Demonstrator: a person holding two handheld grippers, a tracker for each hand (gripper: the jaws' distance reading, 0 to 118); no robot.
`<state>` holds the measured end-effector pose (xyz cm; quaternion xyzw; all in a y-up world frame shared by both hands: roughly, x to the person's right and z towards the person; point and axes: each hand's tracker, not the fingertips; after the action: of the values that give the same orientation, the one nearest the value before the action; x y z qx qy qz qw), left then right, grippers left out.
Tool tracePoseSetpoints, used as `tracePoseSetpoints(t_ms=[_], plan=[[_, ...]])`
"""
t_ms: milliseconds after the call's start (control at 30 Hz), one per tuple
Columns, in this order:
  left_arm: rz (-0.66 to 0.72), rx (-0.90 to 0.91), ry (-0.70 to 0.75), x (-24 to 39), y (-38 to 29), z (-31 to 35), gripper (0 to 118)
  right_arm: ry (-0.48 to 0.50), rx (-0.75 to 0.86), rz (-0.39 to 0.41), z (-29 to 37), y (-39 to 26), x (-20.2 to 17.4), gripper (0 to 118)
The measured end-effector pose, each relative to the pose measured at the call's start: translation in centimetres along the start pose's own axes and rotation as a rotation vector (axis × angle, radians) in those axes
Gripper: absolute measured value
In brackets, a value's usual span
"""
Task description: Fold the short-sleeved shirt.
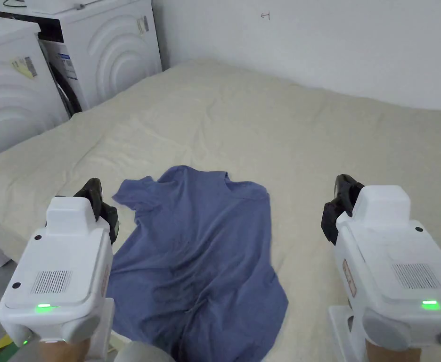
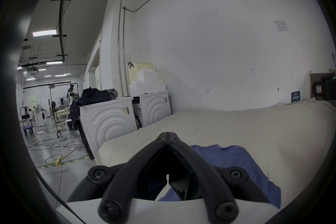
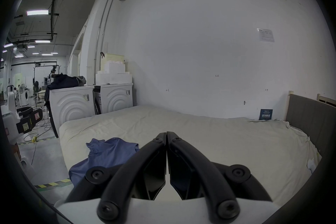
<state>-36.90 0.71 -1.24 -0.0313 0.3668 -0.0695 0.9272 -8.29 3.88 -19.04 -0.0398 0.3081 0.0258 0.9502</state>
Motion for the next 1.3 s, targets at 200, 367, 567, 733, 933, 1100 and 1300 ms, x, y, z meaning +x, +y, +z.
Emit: tracePoseSetpoints(t_ms=[200, 367, 567, 733, 933, 1100, 1300], plan=[[0.004, -0.039, -0.041, 0.4, 0.1, -1.2, 0, -0.012, 0.003, 0.023, -0.3, -0.3, 1.0, 0], [0.056, -0.194, -0.198, 2.1, 0.5, -5.3, 0, -0.044, -0.012, 0.039, -0.6, -0.5, 2.2, 0], [0.064, -0.557, -0.370, 6.7, -0.9, -13.1, 5, -0.095, -0.040, 0.024, -1.4, -1.3, 4.3, 0], [-0.029, -0.811, -0.415, 10.8, -5.0, -18.2, 90, -0.129, -0.070, 0.020, -1.7, -1.9, 5.5, 0], [-0.102, -0.943, -0.362, 13.7, -10.1, -20.6, 109, -0.159, -0.107, 0.026, -1.8, -2.9, 7.2, 0], [-0.092, -1.026, -0.330, 14.8, -12.4, -21.2, 90, -0.195, -0.133, 0.027, -1.0, -3.4, 8.2, 0], [-0.029, -1.057, -0.332, 15.3, -11.9, -19.5, 47, -0.235, -0.147, 0.018, 0.1, -3.5, 9.4, 0]])
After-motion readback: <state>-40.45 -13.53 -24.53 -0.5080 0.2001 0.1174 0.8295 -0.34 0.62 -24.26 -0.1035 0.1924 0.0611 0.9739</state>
